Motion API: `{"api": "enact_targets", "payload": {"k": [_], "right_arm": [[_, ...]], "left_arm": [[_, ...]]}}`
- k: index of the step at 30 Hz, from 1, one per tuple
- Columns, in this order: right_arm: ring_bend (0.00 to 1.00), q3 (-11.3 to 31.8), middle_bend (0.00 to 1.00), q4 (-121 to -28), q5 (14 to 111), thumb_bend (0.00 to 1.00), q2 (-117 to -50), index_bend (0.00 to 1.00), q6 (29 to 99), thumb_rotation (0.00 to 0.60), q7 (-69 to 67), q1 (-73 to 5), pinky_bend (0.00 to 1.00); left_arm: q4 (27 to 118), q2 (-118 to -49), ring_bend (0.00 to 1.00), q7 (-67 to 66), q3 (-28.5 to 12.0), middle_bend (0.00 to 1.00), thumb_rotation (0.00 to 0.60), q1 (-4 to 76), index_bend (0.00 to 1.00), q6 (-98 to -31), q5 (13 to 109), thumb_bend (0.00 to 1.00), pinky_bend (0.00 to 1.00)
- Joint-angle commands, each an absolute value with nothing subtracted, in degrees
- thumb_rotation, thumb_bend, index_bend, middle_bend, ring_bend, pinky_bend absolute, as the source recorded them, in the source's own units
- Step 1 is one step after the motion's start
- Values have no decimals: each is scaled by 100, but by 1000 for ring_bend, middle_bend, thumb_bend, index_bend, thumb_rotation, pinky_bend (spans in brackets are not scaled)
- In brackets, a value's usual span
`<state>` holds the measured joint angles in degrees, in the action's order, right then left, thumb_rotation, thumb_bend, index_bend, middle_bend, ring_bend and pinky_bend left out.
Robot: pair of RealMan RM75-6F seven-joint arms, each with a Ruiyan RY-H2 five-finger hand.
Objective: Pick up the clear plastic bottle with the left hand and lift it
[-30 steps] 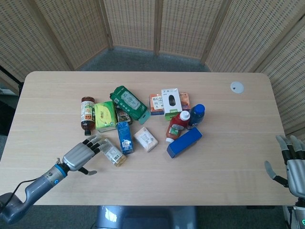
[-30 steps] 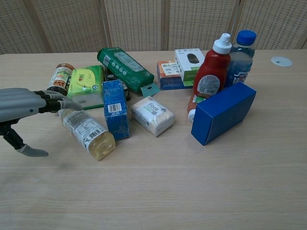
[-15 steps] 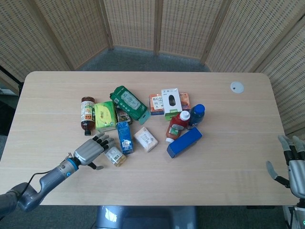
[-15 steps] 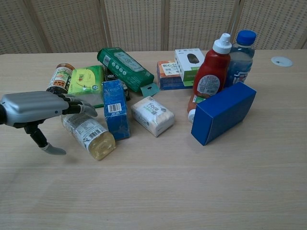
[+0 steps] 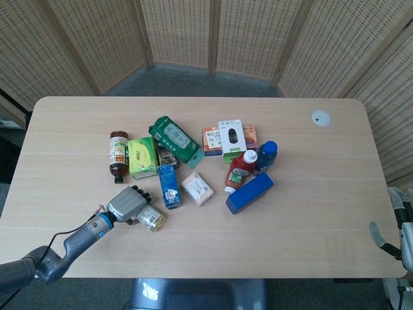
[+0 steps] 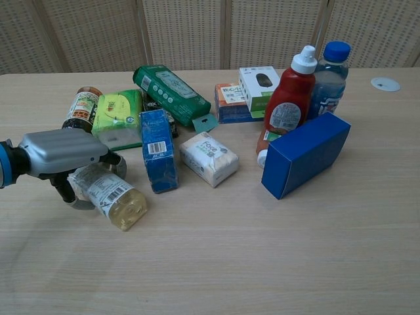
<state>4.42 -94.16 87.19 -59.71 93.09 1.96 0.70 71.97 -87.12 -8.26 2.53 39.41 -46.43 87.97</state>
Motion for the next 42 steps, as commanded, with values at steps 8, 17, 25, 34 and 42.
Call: {"api": "enact_targets", "payload": {"k": [8, 17, 25, 34, 42], "right_arm": [[0, 458, 0, -9392, 8761, 392, -6010, 0, 9246, 22, 169, 24, 0], [0, 465, 0, -9333, 8836, 391, -6078, 0, 9131, 24, 117, -76, 0], [0, 419, 0, -9154, 8914, 389, -6176, 0, 9171, 23, -76, -56, 0], [0, 357, 0, -8821, 8947, 391, -6340, 0, 9296, 23, -396, 47, 0], [0, 314, 0, -8554, 8946, 390, -6446, 0, 9410, 26, -651, 158, 0]], "left_arm": [[7330, -8572, 787, -374, 107, 789, 600, 3723, 791, -5270, 8725, 400, 655], [8381, -7599, 786, 329, -381, 794, 600, 3597, 791, -6442, 8988, 397, 658], [9357, -6674, 771, 247, -1218, 788, 600, 3738, 786, -6836, 8617, 390, 649], [9986, -6166, 765, 583, -1913, 783, 600, 3880, 779, -6956, 8097, 389, 636], [10364, -5960, 765, 340, -1949, 779, 600, 3819, 779, -7077, 8072, 389, 633]]}}
